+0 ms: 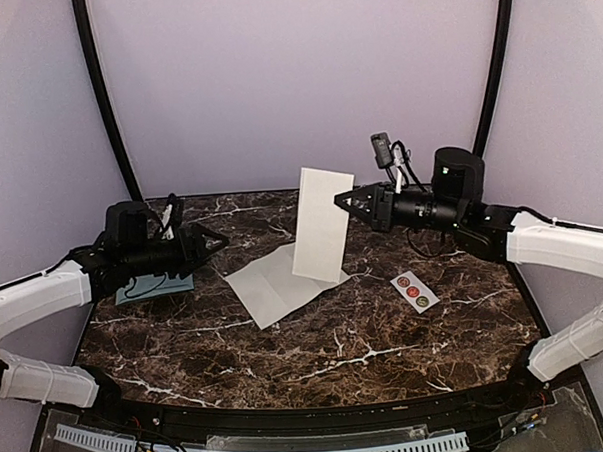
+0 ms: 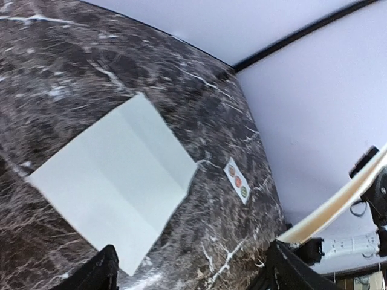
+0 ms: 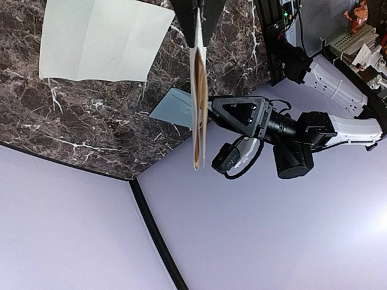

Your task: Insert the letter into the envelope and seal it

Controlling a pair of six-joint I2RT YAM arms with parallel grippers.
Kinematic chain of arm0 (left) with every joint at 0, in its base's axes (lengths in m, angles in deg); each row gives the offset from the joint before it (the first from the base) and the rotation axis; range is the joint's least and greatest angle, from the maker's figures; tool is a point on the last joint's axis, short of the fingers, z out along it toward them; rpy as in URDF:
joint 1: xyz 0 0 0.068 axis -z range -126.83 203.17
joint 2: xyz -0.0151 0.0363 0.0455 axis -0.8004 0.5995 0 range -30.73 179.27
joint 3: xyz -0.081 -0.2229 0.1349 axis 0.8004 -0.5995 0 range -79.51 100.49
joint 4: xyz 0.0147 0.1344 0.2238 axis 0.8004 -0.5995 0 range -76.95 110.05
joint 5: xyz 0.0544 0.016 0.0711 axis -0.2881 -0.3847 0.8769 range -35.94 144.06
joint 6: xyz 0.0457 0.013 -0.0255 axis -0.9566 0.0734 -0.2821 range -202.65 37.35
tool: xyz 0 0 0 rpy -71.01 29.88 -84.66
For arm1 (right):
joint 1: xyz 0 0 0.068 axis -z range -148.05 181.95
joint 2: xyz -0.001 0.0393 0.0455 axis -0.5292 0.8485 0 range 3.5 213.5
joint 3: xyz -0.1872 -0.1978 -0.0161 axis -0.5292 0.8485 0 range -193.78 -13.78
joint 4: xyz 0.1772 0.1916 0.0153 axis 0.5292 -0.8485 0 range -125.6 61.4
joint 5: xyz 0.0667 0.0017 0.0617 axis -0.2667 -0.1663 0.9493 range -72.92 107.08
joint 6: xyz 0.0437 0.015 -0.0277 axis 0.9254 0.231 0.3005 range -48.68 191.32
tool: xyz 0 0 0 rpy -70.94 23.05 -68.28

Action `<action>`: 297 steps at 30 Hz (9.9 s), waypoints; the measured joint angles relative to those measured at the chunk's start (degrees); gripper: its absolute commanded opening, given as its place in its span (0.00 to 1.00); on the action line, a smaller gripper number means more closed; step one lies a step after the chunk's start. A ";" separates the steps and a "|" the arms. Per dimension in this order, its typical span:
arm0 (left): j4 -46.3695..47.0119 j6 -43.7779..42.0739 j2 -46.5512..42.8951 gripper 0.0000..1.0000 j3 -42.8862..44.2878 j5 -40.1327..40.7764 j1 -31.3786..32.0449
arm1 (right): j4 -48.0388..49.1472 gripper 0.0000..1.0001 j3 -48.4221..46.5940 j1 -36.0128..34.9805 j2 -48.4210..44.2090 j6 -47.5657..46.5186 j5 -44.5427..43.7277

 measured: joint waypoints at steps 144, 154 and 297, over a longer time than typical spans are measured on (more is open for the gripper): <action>14.23 -5.92 13.70 0.41 11.41 -20.76 21.84 | -0.57 0.00 5.42 0.26 -3.28 3.34 21.22; 16.00 -4.02 13.70 0.04 11.50 -19.98 22.01 | 0.13 0.00 5.42 0.22 -2.84 3.30 21.18; 0.79 -1.55 34.69 0.00 1.36 -11.85 14.23 | -3.58 0.33 16.68 -11.82 22.29 32.06 -7.02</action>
